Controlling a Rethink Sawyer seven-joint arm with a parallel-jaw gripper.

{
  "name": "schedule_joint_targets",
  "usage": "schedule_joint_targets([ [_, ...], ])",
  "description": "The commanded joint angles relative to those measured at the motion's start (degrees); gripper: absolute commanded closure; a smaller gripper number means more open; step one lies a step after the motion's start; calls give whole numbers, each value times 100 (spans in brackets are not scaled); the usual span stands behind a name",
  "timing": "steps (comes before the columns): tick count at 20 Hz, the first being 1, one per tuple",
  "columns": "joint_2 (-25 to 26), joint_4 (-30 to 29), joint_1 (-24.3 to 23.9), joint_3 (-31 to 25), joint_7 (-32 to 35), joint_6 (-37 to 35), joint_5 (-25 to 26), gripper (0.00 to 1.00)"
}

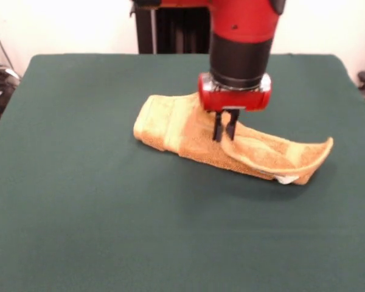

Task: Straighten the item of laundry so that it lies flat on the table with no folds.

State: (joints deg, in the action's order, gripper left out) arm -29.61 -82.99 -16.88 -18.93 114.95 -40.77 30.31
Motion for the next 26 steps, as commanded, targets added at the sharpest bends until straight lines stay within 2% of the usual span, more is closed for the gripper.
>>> schedule_joint_targets([
  [1,150,-1042,651,751,2855,837,-699,100],
  [5,228,-1048,595,673,2217,996,-707,100],
  [8,398,-970,317,286,1275,1031,-468,100],
  [11,500,-732,122,-37,191,752,-98,100],
  [15,516,-549,-113,-324,-598,255,49,100],
  [20,576,-427,-255,-569,-1007,-25,81,100],
  [26,465,-321,-145,-550,-824,-155,141,100],
])
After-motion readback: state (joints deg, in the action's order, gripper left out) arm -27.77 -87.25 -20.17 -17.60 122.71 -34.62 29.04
